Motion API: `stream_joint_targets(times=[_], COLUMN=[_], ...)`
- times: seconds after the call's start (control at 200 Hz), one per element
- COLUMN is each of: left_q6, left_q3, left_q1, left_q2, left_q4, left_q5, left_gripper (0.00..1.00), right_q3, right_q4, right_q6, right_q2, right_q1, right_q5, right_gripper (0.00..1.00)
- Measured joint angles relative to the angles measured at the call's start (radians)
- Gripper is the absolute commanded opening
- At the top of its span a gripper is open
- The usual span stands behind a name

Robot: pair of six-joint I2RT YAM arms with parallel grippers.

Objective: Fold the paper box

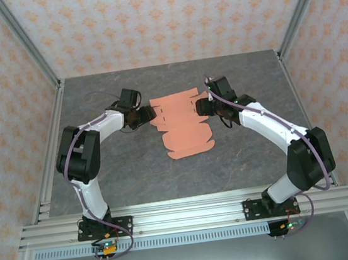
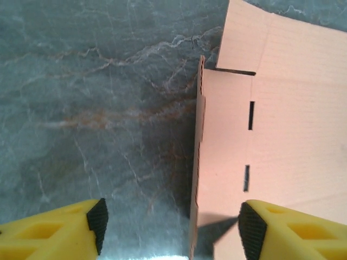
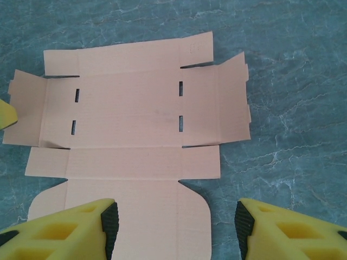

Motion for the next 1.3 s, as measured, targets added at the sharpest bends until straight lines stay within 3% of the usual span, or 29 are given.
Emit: stream_joint_targets(times=[0.125,0.22,0.385,0.501,0.651,0.931,1.301], left_q6=[0.039,0.072,0.101,0.096,0.082,-0.055,-0.119], left_q3=[0.021,0.026,0.029,-0.101,-0.243,-0.296,-0.317], left_q1=[0.0,0.0,-0.002,-0.006,-0.006,-0.006,-0.006], left_q2=[0.057,0.084,0.084,0.013,-0.122,-0.144,-0.148], left_q4=[0.028,0.052,0.11,0.223,0.305,0.469,0.534], left_q5=[-0.008,-0.001,0.026,0.056,0.093,0.221,0.302], left_gripper=[0.37,0.17,0.02,0.01,0.0,0.0,0.0], right_q3=[0.002,0.033,0.104,0.14,0.15,0.087,0.029], right_q4=[-0.002,-0.021,-0.039,-0.048,-0.037,0.142,0.195], right_q6=[0.029,0.039,0.057,0.057,0.106,0.18,0.215], right_q2=[0.018,0.06,0.156,0.222,0.285,0.303,0.304], right_q1=[-0.005,-0.016,-0.018,0.025,0.124,0.247,0.273], right_q5=[-0.024,-0.09,-0.227,-0.301,-0.298,-0.211,-0.045], right_gripper=[0.6,0.59,0.58,0.66,0.71,0.76,0.74])
